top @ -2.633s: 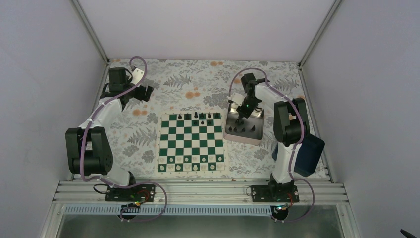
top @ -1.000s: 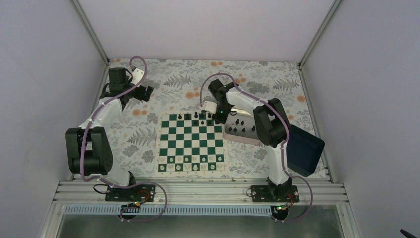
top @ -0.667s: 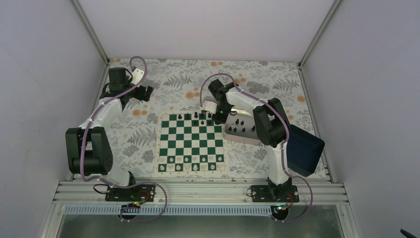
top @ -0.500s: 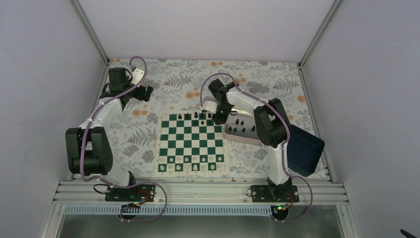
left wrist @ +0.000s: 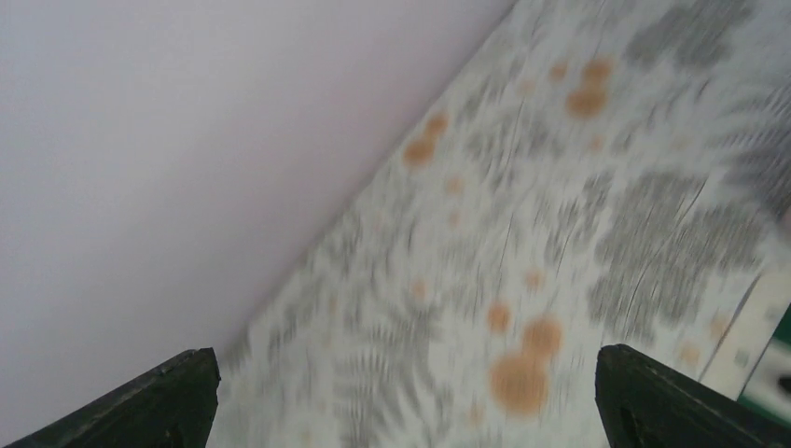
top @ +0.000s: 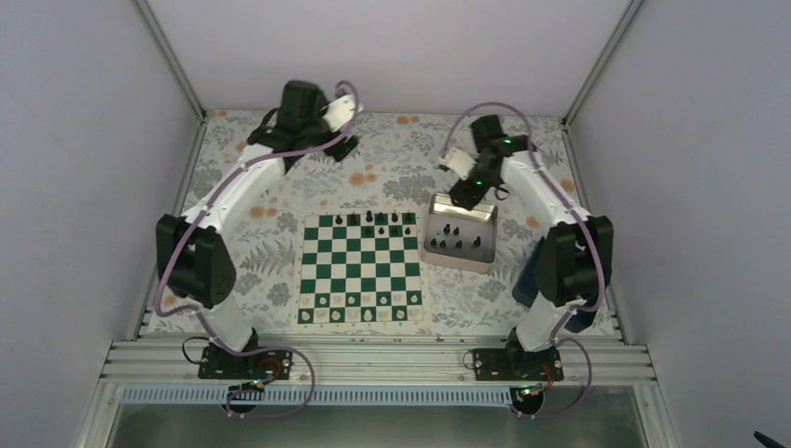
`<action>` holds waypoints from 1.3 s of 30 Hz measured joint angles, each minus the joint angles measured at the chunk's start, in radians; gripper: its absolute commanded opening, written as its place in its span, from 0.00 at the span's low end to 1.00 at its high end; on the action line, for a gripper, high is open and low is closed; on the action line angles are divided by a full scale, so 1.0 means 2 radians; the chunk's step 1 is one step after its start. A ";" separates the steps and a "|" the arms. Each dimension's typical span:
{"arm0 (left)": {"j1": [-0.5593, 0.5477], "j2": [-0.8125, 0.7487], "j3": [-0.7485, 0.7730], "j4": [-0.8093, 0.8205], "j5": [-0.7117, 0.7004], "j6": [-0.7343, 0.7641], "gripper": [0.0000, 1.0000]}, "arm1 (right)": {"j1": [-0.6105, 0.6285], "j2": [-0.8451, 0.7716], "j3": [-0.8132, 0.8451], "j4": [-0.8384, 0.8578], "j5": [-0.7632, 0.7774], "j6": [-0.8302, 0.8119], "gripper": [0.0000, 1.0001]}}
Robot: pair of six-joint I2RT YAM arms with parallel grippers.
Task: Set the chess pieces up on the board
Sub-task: Pick up the chess piece from the storage box.
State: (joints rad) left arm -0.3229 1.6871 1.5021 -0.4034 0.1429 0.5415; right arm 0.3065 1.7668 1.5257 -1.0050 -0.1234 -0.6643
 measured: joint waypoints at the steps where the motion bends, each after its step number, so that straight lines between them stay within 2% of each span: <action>1: -0.018 0.015 0.037 -0.010 -0.002 0.003 1.00 | -0.018 -0.009 -0.008 0.002 -0.002 0.002 1.00; 4: -0.070 0.072 0.163 -0.050 -0.003 0.014 1.00 | -0.071 -0.033 -0.044 0.018 -0.009 -0.004 1.00; 9: -0.162 0.184 0.321 -0.112 0.011 0.021 0.99 | -0.156 -0.055 -0.092 0.053 -0.021 -0.005 1.00; 14: -0.218 0.300 0.419 -0.184 0.028 0.022 0.93 | -0.232 -0.088 -0.113 0.116 -0.029 0.016 1.00; 17: -0.239 0.372 0.477 -0.230 0.040 0.021 0.90 | -0.250 -0.114 -0.124 0.153 -0.029 0.036 1.00; 21: -0.253 0.420 0.496 -0.265 0.052 0.021 0.83 | -0.252 -0.124 -0.137 0.200 -0.021 0.058 1.00; 25: -0.254 0.432 0.496 -0.281 0.059 0.021 0.72 | -0.252 -0.122 -0.152 0.221 -0.011 0.070 1.00; 27: -0.254 0.432 0.496 -0.284 0.064 0.021 0.63 | -0.252 -0.122 -0.155 0.226 -0.011 0.072 1.00; 28: -0.253 0.432 0.496 -0.286 0.067 0.023 0.55 | -0.252 -0.122 -0.155 0.227 -0.011 0.073 1.00; 31: -0.252 0.432 0.495 -0.293 0.076 0.027 0.42 | -0.252 -0.121 -0.155 0.230 -0.012 0.073 1.00; 39: -0.252 0.432 0.491 -0.305 0.092 0.035 0.45 | -0.252 -0.120 -0.155 0.232 -0.015 0.073 1.00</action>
State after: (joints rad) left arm -0.8272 2.5507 2.4844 -1.0138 0.3267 0.6125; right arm -0.1978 1.5276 1.2148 -0.5404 -0.1535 -0.5182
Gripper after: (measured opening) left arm 0.445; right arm 0.999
